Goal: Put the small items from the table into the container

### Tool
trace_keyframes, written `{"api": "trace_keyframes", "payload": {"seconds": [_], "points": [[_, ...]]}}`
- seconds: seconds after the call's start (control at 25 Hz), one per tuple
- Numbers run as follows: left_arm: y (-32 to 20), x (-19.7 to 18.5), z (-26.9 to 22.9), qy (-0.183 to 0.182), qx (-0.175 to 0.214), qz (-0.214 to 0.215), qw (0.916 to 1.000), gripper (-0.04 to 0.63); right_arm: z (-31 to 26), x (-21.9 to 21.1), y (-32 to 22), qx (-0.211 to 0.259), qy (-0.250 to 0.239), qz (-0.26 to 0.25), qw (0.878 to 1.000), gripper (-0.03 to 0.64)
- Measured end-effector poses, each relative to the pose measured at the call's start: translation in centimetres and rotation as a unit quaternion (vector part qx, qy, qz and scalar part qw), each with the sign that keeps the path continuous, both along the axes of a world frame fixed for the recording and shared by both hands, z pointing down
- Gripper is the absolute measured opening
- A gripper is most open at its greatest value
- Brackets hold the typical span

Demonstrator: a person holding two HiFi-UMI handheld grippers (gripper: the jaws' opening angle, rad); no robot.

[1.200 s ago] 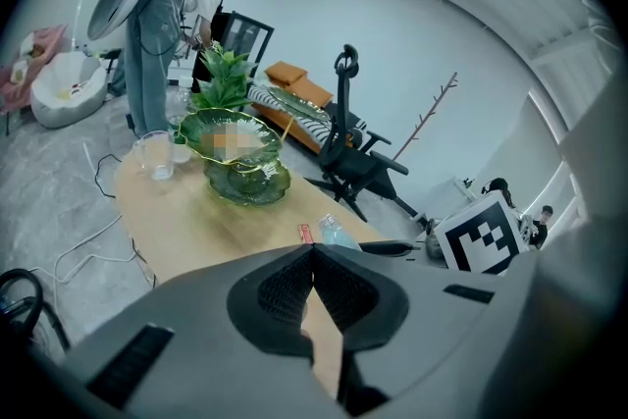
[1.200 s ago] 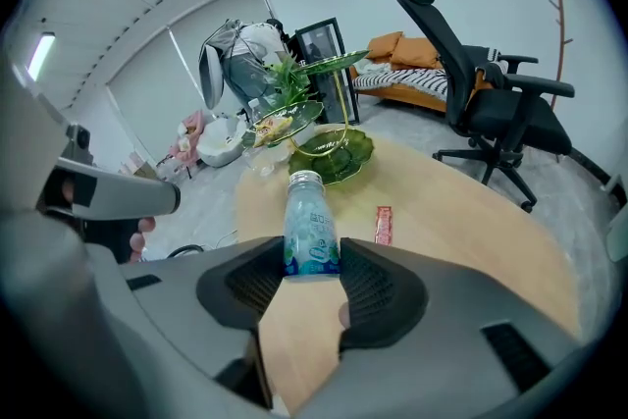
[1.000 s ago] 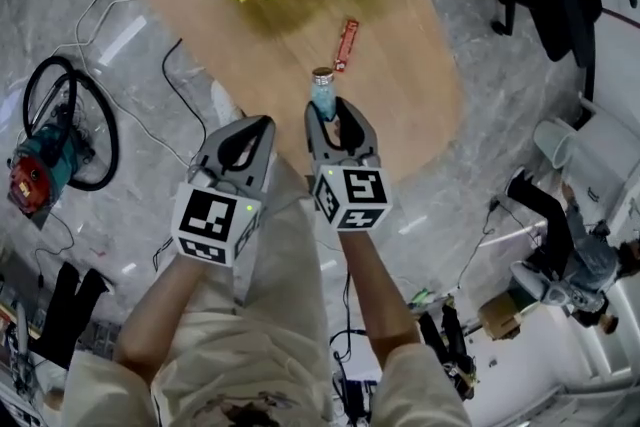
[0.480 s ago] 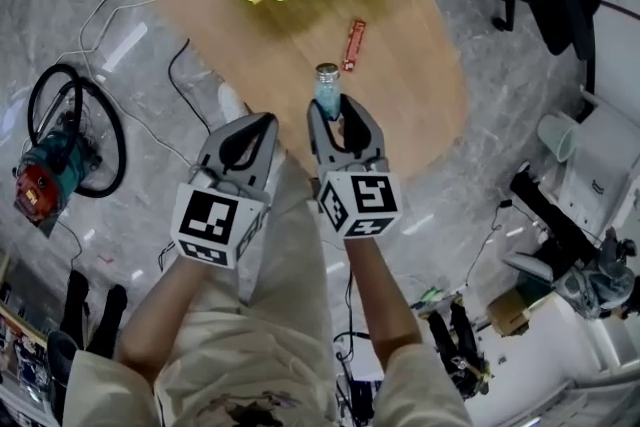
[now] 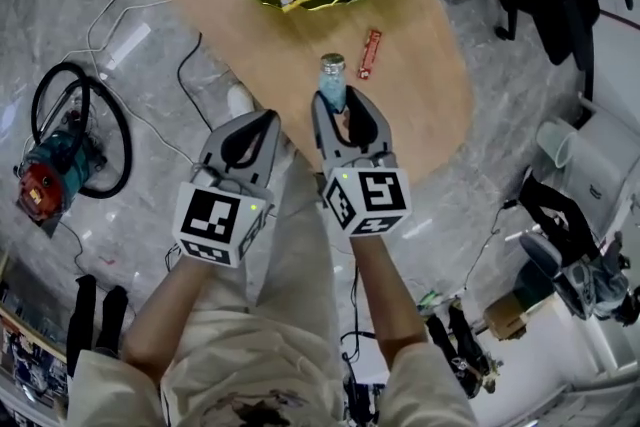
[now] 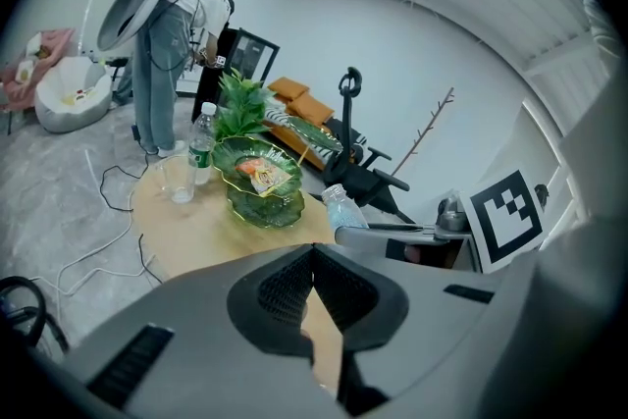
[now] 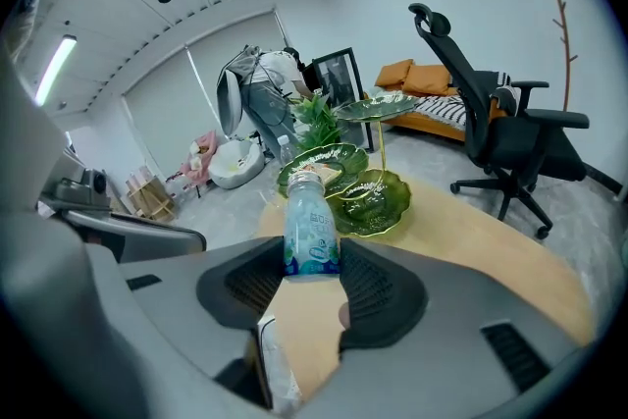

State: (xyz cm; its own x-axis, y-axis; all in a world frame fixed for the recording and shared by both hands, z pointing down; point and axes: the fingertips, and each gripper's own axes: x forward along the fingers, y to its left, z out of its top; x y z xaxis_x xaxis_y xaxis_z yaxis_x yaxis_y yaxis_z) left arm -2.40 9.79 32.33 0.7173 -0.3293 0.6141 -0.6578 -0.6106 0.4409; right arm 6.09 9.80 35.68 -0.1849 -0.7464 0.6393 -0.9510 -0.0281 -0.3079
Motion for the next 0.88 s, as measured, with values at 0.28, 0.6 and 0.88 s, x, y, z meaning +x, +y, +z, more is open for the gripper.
{"api": "trace_keyframes", "payload": {"seconds": [0.28,0.6,0.88], "points": [[-2.1,-2.4,0.0,0.002,0.003,-0.018,0.9998,0.006,-0.6,-2.5,-2.8,0.013,0.000,-0.013,1.000,0.173],[-4.2,-3.8,-0.2,0.005,0.002,-0.029,0.9996,0.006,-1.3,-4.4,-5.4,0.019,0.007,-0.033,0.999,0.173],[-6.5,-4.6,-0.2,0.007,0.001,-0.040,0.9992,0.006,-1.3,-5.2,-8.0,0.021,0.008,-0.040,0.999,0.173]]}}
